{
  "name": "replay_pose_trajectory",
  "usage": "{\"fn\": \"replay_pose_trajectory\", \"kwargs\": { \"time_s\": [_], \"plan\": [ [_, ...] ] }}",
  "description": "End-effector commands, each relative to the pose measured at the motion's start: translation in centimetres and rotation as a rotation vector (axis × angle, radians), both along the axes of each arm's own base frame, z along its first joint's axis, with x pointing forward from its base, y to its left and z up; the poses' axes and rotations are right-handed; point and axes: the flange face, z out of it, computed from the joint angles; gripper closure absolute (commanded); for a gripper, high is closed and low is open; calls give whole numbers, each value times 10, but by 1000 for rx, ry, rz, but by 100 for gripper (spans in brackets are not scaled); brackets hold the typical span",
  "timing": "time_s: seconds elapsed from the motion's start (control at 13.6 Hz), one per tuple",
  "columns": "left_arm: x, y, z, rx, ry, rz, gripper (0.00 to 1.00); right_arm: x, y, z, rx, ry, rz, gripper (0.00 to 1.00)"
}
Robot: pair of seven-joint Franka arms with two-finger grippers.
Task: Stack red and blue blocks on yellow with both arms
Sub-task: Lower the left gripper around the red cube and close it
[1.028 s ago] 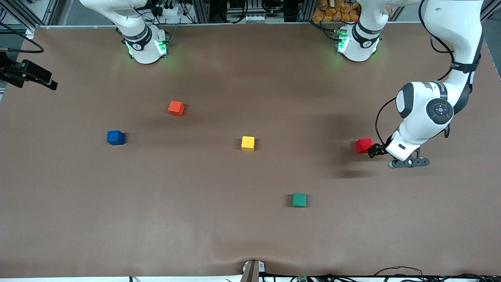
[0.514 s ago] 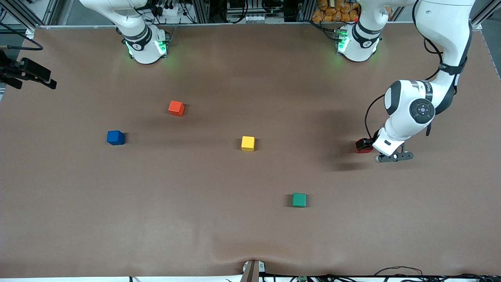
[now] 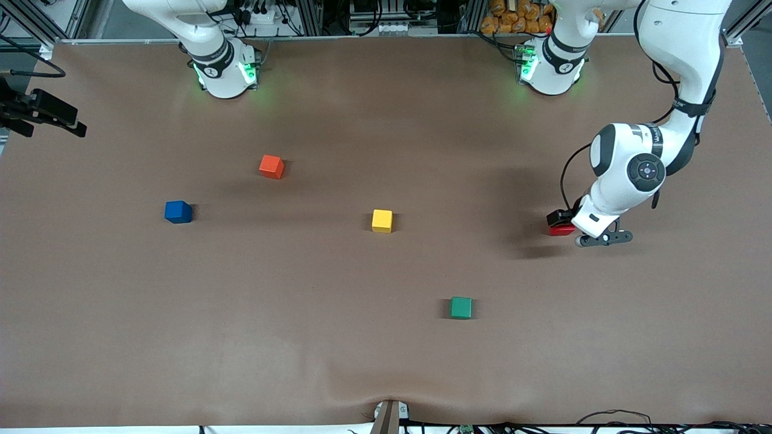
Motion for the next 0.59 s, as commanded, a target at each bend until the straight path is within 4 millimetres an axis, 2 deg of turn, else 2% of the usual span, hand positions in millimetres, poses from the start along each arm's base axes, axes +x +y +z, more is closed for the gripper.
{"fn": "replay_pose_trajectory", "kwargs": {
  "time_s": [0.0,0.15,0.22,0.51],
  "plan": [
    [-1,-4,-6,-7,-3,1,48,-1,-3,3,0,2,9,0],
    [2,-8,2,-8,-17,-3,94,-1,-4,3,0,2,8,0],
    [5,-8,11,-9,-29,-5,100,-1,-4,2,0,4,8,0],
    [20,-11,69,-5,-40,-10,100,-1,-5,2,2,4,5,0]
  ]
}}
